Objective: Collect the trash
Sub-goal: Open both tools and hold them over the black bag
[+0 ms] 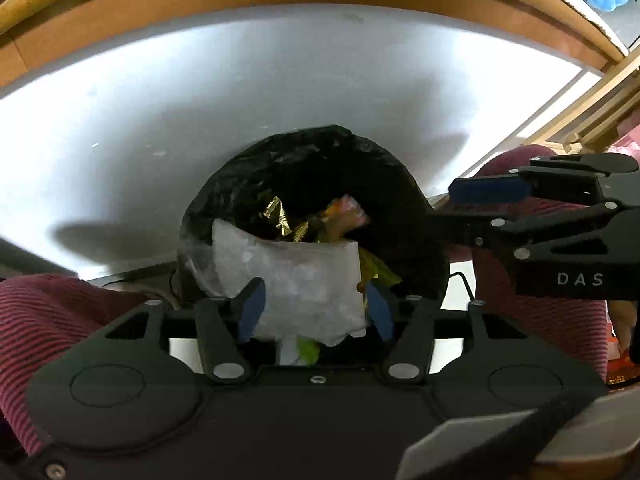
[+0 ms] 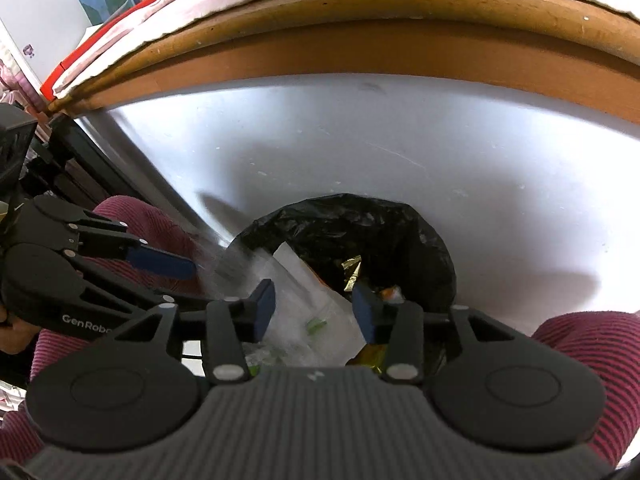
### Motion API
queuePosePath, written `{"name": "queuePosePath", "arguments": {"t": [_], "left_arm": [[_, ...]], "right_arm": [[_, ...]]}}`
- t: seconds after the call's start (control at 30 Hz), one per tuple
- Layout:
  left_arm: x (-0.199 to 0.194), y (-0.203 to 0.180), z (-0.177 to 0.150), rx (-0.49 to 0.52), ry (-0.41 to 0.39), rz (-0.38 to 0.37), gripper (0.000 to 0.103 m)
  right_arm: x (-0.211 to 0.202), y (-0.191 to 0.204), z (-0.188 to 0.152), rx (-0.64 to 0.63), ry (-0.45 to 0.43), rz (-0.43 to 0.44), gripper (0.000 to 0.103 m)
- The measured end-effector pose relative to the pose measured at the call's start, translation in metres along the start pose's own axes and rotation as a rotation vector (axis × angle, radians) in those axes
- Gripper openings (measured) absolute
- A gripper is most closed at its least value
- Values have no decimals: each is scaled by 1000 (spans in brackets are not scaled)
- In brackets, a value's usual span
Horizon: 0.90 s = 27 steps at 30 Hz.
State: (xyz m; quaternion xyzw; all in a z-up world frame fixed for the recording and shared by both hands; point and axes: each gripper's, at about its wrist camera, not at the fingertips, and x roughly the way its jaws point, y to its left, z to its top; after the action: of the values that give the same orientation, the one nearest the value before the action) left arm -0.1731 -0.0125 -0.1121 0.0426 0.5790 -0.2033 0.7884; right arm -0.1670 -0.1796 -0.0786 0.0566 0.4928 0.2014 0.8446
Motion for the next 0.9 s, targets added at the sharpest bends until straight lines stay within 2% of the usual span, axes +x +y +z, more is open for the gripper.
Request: {"name": "queuePosePath", "arguments": {"t": [0.2,0.57,0.9], "left_arm": [[-1,-1,1,-9,-1,25,76],[1,1,2,-42,1,72,81],[5,2,1,-63,6,88,82]], "right_arm": [[-2,-4,1,22,-11,-19,75],[-6,-7,-2,39,-8,-57,90],[-6,-10,-6,46,9,-76,94]]}}
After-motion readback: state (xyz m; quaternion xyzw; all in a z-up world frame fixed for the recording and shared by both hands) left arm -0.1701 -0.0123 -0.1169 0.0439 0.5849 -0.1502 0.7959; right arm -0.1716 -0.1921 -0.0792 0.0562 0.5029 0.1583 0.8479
